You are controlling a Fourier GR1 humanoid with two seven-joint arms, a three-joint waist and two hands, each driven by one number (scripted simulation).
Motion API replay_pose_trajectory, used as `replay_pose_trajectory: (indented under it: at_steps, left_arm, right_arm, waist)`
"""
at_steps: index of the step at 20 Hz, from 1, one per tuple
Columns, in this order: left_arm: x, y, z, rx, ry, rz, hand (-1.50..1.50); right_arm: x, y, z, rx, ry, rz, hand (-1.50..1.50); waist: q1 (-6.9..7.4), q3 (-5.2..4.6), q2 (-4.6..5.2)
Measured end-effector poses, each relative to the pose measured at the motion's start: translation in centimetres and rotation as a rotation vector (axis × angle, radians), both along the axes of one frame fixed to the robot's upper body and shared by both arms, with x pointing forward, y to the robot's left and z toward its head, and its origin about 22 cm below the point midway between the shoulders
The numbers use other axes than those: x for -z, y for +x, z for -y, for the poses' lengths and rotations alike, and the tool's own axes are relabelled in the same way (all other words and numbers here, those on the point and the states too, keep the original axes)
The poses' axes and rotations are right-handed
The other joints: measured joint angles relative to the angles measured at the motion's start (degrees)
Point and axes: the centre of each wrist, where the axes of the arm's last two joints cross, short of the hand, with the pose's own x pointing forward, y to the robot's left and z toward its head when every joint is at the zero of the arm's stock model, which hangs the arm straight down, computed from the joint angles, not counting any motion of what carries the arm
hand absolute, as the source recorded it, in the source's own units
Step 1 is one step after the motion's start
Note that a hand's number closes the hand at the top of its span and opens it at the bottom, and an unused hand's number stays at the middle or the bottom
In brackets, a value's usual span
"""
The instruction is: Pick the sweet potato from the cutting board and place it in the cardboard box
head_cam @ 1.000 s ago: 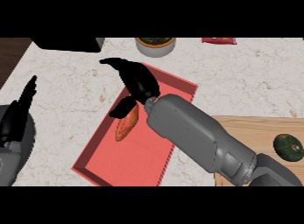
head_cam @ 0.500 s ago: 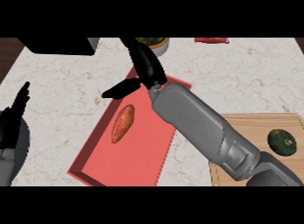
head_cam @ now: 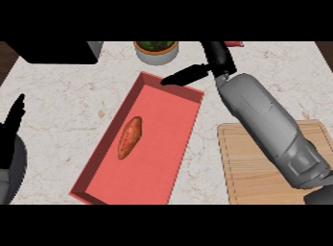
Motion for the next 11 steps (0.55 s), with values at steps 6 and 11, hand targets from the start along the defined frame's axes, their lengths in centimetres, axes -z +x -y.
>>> replay_pose_trajectory:
  at_steps: [6,11]
  left_arm:
    - [0.0,-0.4,0.3,-0.005,-0.001,-0.005,0.0]
    - [0.2,-0.2,0.3,-0.003,-0.003,-0.005,0.0]
  right_arm:
    - [0.6,0.7,9.0,0.038,-0.012,-0.008,-1.5]
    - [0.4,0.6,15.7,0.026,-0.052,-0.014,-1.5]
  waist:
    - [-0.27,0.01,-0.08]
    - [-0.15,0.01,0.03]
